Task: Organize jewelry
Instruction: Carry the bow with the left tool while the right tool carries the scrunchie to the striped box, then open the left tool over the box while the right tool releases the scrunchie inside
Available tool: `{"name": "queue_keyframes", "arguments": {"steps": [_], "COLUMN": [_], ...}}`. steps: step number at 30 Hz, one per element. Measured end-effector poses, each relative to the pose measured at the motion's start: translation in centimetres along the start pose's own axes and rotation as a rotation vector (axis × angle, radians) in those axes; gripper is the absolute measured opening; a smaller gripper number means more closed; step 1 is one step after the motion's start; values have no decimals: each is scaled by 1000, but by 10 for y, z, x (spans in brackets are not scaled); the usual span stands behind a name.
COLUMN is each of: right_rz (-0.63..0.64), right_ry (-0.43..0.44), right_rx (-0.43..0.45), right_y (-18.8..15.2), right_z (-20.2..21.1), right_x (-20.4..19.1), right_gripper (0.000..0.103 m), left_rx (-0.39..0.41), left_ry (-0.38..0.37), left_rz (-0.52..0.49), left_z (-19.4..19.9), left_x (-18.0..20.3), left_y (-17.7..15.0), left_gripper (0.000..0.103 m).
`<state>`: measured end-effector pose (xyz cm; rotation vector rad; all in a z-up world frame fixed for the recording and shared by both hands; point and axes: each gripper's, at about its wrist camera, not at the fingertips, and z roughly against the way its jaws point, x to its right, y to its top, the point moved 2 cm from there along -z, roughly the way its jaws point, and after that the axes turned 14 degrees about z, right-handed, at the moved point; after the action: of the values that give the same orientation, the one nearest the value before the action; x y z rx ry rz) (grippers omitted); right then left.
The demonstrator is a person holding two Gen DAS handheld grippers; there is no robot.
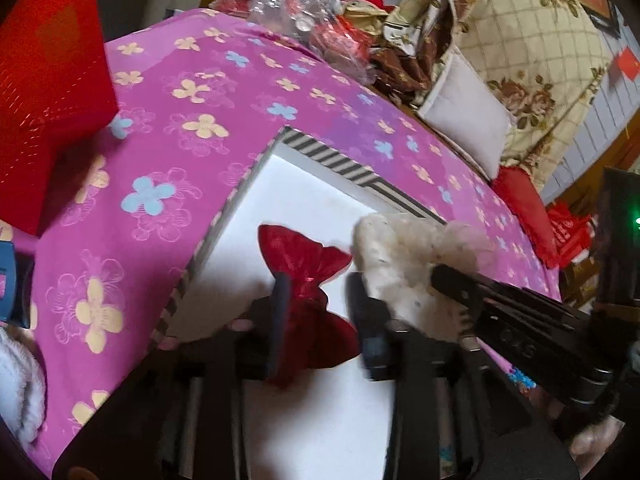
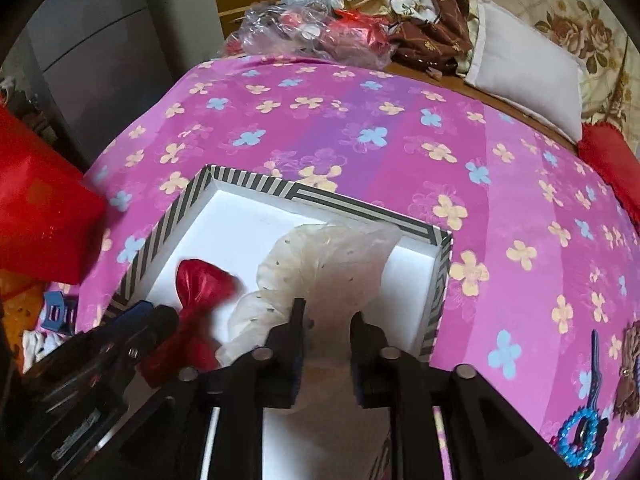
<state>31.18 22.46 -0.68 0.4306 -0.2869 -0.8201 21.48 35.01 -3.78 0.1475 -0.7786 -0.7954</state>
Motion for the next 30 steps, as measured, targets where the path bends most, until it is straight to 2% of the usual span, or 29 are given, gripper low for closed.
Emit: {"name": "queue_keyframes", "arguments": {"steps": [1, 3, 7, 11, 15, 20, 25, 27, 28, 30], "right_rz": [7, 24, 78, 166, 296, 429, 413, 390, 376, 361], "right_ry": [-2, -1, 25, 140, 195, 160, 149, 156, 168, 166], "right_rx": [3, 12, 12, -51, -122, -202, -231, -220, -216, -211], "right_y": [-1, -5, -21, -54, -87, -109, -115, -114, -114, -114], "right_z": [2, 11, 37, 55, 59, 47, 27, 25, 25, 25], "right_x": [1, 1, -7, -32, -64, -87, -82, -80, -79, -78], "right_gripper": [26, 27, 30, 30, 30, 30, 30, 24, 12, 11], "left_rx": [3, 17, 52, 54, 38, 39, 40, 38, 38, 35], "left_ry": [-19, -50, -71, -55, 9, 23, 17, 20, 21, 22], "left_rz": [5, 17, 24, 31, 58, 62, 38, 31, 28, 26], "left_z": [5, 15, 33, 39, 30, 30, 31, 30, 30, 29], "left_x": [1, 4, 7, 3, -8, -12, -6, -3, -2, -1], "left_y": [0, 3, 5, 6, 7, 7, 3, 2, 1, 0], "left_gripper": [49, 54, 54, 54, 54, 54, 54, 54, 54, 54]}}
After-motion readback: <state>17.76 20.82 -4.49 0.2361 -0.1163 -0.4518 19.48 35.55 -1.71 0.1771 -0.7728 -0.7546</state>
